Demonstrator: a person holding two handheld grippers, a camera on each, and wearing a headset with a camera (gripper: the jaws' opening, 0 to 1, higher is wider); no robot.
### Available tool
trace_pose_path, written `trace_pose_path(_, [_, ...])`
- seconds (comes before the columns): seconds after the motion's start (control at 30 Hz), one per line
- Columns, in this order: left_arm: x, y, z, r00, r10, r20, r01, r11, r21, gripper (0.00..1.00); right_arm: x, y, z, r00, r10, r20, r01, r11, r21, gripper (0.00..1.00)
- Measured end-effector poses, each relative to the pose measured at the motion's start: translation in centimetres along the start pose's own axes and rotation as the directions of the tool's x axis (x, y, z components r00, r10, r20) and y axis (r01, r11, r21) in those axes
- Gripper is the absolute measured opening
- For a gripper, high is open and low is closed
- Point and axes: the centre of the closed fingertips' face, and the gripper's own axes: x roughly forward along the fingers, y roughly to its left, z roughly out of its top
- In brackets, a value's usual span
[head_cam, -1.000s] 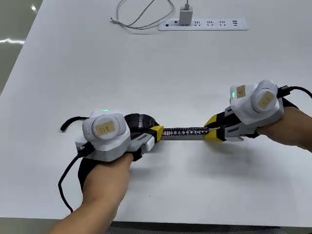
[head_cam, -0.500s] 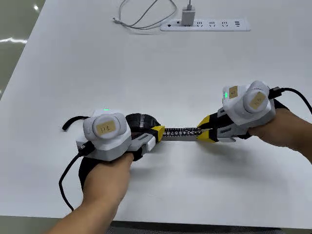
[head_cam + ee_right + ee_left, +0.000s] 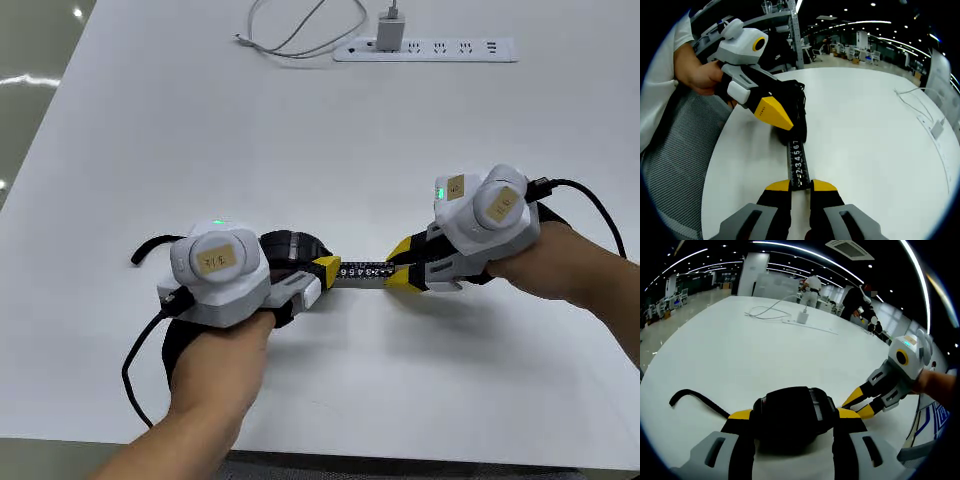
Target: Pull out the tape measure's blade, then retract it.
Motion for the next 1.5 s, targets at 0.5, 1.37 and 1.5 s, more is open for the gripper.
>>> trace_pose_path(0.5, [0.0, 0.0, 0.0, 1.0000, -0.009, 0.001, 0.009, 1.000, -0.011, 0.58, 2.1, 0.2, 1.7, 0.9994, 0.018, 0.031, -0.018, 1.000, 0.004, 0.10])
trace_pose_path(1.37, [0.0, 0.0, 0.1, 0.9998, -0.007, 0.018, 0.007, 1.000, -0.024, 0.59, 3.7, 0.3, 3.5, 0.9980, 0.008, 0.063, -0.009, 1.000, 0.012, 0.10])
trace_pose_path(1.5, [-0.1, 0.0, 0.1, 0.9998, -0.008, 0.020, 0.008, 1.000, -0.021, 0.60, 3.7, 0.2, 3.4, 0.9979, 0.006, 0.065, -0.006, 1.000, 0.012, 0.11])
